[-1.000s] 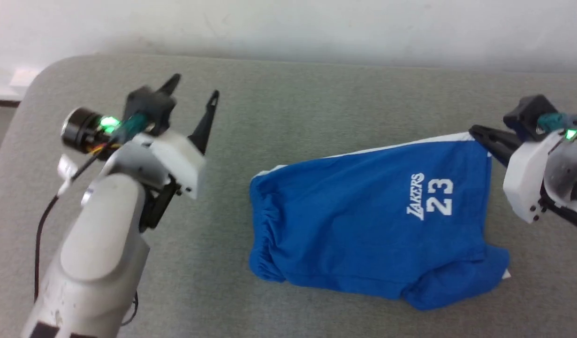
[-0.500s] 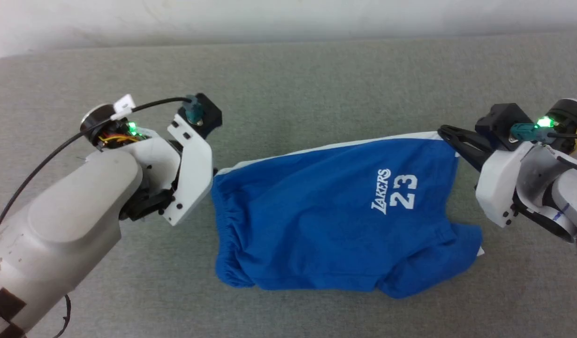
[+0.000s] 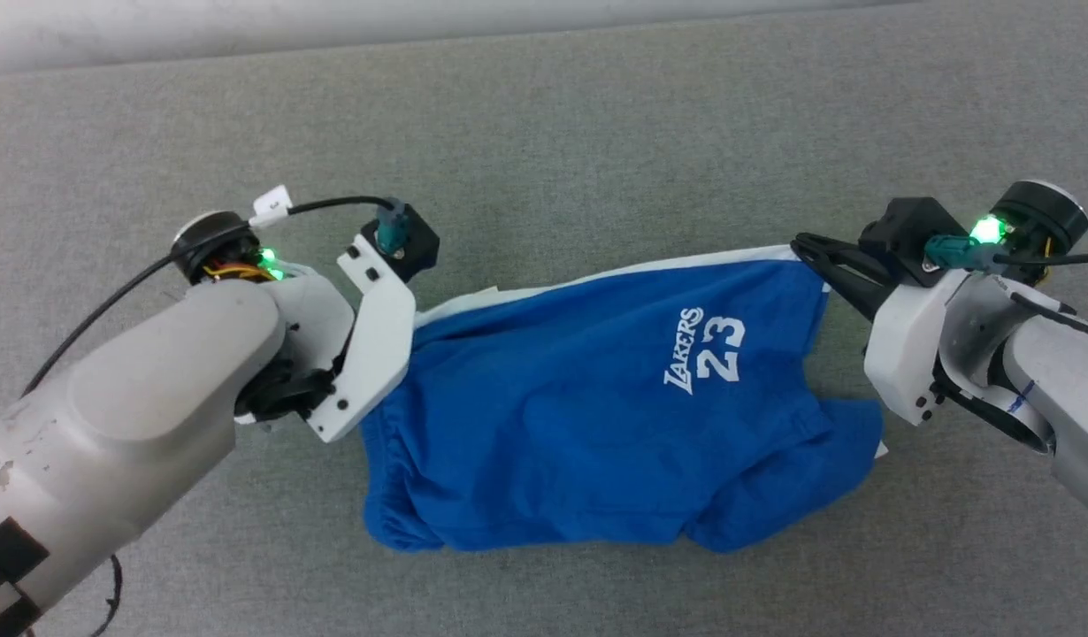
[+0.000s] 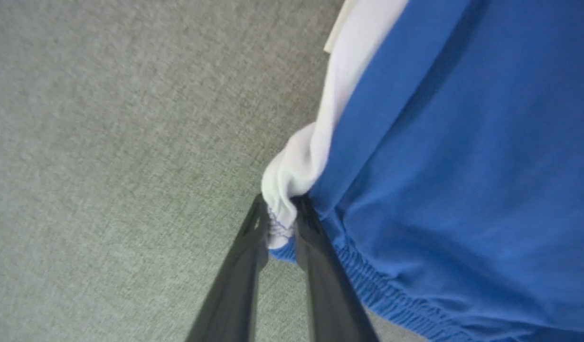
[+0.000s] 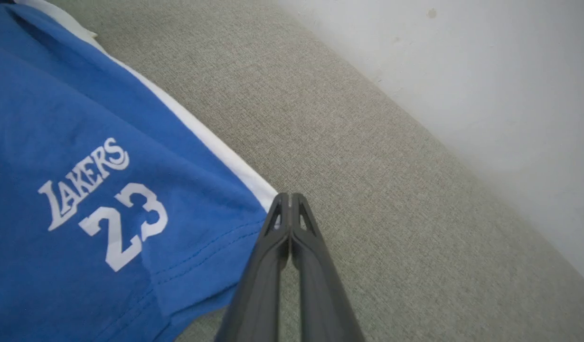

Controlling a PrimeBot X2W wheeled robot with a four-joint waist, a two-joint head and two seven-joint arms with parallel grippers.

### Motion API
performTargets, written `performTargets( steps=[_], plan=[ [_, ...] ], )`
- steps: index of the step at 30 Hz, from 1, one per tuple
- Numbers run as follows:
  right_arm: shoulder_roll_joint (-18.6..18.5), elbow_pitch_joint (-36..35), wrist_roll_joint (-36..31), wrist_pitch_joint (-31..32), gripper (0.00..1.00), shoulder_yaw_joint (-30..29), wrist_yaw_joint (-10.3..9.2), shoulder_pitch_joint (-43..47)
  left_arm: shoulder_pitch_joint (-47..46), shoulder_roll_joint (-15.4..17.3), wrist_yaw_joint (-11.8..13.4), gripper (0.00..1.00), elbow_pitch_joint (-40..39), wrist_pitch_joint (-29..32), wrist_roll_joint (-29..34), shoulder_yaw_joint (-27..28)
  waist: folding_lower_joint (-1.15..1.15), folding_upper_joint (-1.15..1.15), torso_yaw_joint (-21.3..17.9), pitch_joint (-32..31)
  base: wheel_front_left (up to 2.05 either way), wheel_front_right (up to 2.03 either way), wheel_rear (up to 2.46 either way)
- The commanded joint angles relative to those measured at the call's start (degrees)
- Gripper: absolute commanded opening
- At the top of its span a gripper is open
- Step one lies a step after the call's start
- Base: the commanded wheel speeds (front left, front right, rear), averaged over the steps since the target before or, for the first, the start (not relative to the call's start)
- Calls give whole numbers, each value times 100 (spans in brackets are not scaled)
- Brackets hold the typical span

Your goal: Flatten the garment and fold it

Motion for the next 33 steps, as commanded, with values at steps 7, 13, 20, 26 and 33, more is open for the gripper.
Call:
performTargets(
  steps=[7,13,20,26,33],
  plan=[
    [223,389,-455,-899,0,-539,-13,-33,-65,-3,4,0,197,-1466,-217,-98,0,0,174,-612,0,0,0],
    [497,723,-1012,-1436,0,-1273,-13,-126,-411,-134,10,0,766,-2924,-64,274,0,0,289,-1005,0,0,0],
    [721,932,-1345,-1504,0,-1985,-13,-837,-1060,-505,325,0,1376,-3968,174,776,0,0,347,-972,0,0,0],
    [831,967,-1763,-1310,0,-2332,-13,-1938,-2100,-789,738,0,1701,-4530,585,1117,0,0,366,-409,0,0,0],
    [861,1247,-2195,-1278,0,-2657,-13,-3470,-3390,-1199,1011,0,2069,-4828,860,1435,0,0,416,401,0,0,0]
  ],
)
